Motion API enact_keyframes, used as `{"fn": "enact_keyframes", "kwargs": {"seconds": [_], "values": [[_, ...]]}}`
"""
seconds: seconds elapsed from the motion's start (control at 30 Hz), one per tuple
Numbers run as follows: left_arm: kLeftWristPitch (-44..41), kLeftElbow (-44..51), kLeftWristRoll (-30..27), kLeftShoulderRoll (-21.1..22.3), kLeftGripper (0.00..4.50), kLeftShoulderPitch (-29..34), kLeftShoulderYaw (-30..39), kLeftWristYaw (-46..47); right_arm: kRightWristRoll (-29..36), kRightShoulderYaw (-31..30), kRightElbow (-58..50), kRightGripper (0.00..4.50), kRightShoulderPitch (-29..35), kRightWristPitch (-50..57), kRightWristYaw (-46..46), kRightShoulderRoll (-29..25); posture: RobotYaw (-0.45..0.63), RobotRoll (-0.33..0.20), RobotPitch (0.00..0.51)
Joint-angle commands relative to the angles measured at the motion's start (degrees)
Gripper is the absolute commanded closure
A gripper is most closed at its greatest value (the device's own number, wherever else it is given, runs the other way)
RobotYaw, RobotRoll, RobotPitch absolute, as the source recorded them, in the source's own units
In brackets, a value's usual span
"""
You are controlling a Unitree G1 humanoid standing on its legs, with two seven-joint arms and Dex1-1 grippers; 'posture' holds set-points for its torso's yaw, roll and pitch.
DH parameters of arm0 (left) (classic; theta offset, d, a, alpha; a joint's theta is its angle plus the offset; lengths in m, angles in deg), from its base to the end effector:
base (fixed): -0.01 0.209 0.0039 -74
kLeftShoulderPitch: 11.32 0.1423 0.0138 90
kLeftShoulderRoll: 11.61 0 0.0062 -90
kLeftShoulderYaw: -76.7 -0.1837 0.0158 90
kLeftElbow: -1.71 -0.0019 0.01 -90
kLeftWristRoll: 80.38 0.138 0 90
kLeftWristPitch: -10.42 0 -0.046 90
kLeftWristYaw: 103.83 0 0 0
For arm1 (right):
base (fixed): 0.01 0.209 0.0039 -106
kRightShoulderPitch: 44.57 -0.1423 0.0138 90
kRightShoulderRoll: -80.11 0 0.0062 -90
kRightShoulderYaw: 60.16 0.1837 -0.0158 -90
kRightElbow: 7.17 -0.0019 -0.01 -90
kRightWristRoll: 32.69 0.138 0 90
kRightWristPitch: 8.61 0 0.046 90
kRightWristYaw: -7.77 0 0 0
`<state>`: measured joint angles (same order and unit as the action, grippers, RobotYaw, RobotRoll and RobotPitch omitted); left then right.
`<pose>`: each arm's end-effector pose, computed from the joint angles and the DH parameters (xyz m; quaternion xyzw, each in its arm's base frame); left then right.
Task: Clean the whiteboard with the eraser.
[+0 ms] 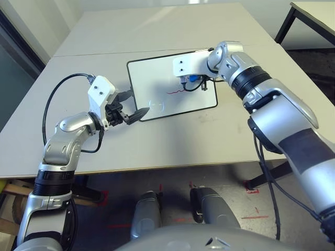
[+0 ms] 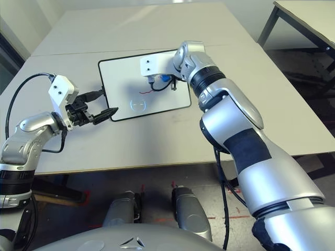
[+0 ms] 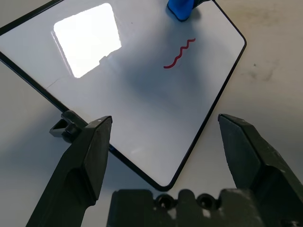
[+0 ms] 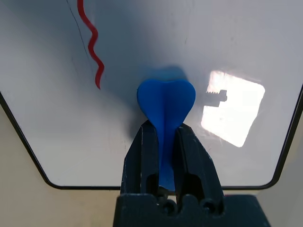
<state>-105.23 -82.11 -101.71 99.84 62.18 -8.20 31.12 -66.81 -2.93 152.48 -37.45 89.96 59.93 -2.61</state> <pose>0.2458 0.2548 0.1543 0.1204 0.0611 -0.3582 0.9239 0.3772 -0.0666 0.2401 -0.6167 0.2017 0.3843 0.6567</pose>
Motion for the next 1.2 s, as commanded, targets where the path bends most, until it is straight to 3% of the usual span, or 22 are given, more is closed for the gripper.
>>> {"fn": "enact_keyframes", "kwargs": {"seconds": [0.03,0.83,1.0,1.2], "values": [[0.2,0.4,0.3,1.1,0.0,0.8,1.2,0.0,0.7,0.7,0.0,4.28,-0.4,0.0,-0.4,1.5,0.0,0.0,0.072],[1.8,-2.0,1.0,0.8,0.0,-0.3,0.4,-0.8,-1.6,-1.0,0.8,4.28,1.5,-2.9,2.6,-8.0,-0.03,0.0,0.069],[2.4,-2.7,1.1,1.2,0.0,-0.1,0.6,-1.1,-0.6,-0.2,-6.7,4.28,1.4,-2.3,6.2,-9.2,-0.03,0.0,0.072],[3.2,-3.7,1.2,1.5,0.0,-0.1,0.4,-2.0,-0.4,0.1,-20.8,4.28,6.9,3.5,10.3,-11.1,-0.04,0.0,0.075]]}}
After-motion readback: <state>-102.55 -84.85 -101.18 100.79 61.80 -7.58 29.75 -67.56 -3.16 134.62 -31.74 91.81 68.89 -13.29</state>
